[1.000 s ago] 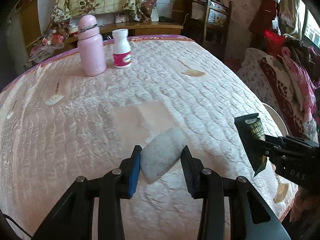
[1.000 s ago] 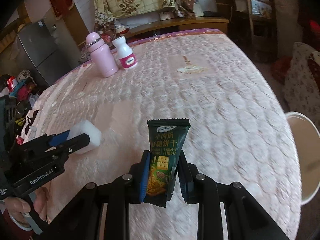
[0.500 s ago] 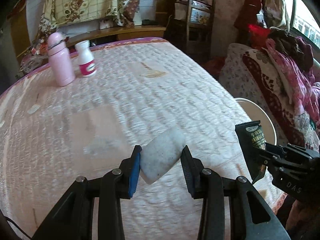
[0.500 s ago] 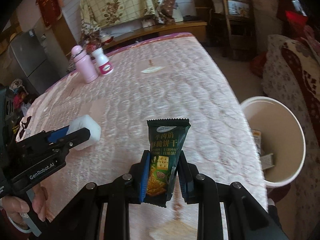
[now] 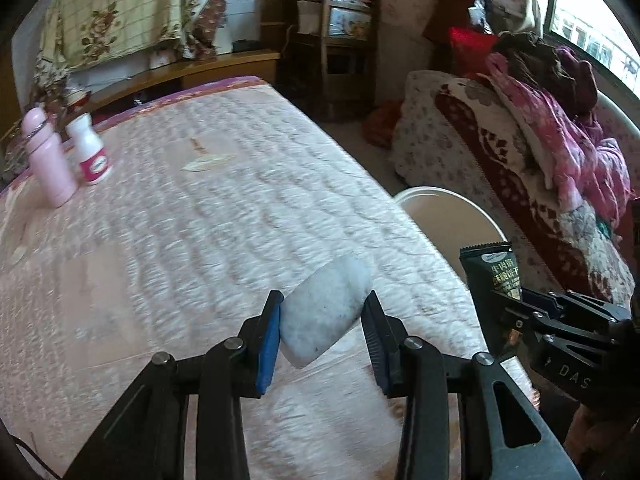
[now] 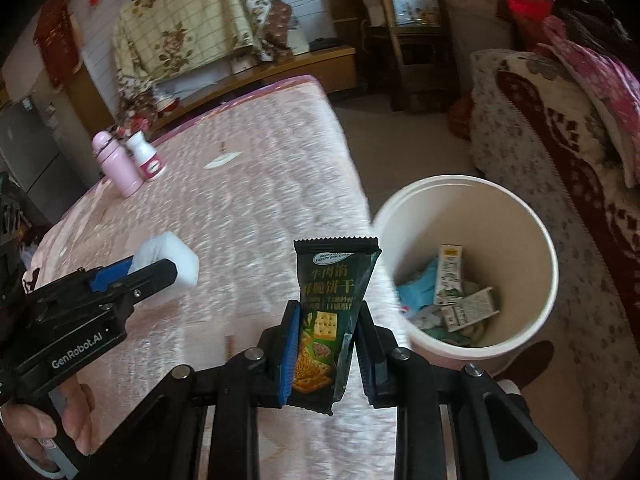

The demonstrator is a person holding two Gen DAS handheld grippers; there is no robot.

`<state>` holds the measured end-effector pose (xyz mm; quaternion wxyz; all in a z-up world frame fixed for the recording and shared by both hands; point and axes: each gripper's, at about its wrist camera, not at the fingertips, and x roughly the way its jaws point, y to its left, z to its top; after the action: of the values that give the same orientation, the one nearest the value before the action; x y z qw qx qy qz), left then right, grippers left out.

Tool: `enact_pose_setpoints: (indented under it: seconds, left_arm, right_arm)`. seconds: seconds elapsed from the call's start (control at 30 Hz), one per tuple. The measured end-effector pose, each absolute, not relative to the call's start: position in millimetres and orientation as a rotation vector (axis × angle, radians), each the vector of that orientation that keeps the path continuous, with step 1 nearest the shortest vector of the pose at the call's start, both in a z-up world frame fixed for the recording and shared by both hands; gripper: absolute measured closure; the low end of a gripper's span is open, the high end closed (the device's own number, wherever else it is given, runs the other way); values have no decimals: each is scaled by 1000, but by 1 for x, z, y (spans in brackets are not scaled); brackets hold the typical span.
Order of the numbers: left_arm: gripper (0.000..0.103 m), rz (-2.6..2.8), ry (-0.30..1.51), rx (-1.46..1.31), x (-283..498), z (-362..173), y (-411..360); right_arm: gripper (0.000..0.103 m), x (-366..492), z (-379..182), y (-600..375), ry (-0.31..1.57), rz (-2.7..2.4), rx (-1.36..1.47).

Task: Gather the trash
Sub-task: 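Carry both items over the white bucket and open both tools to drop them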

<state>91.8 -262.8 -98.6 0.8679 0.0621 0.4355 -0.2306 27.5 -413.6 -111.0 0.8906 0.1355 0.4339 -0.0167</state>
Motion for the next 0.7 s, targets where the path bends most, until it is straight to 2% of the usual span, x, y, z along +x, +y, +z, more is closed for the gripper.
enact_pose_setpoints:
  seconds: [0.7]
  left_arm:
    - [62, -606, 951, 163, 109, -107, -363]
  right_arm:
    - [75, 31, -128, -503, 901, -181, 339]
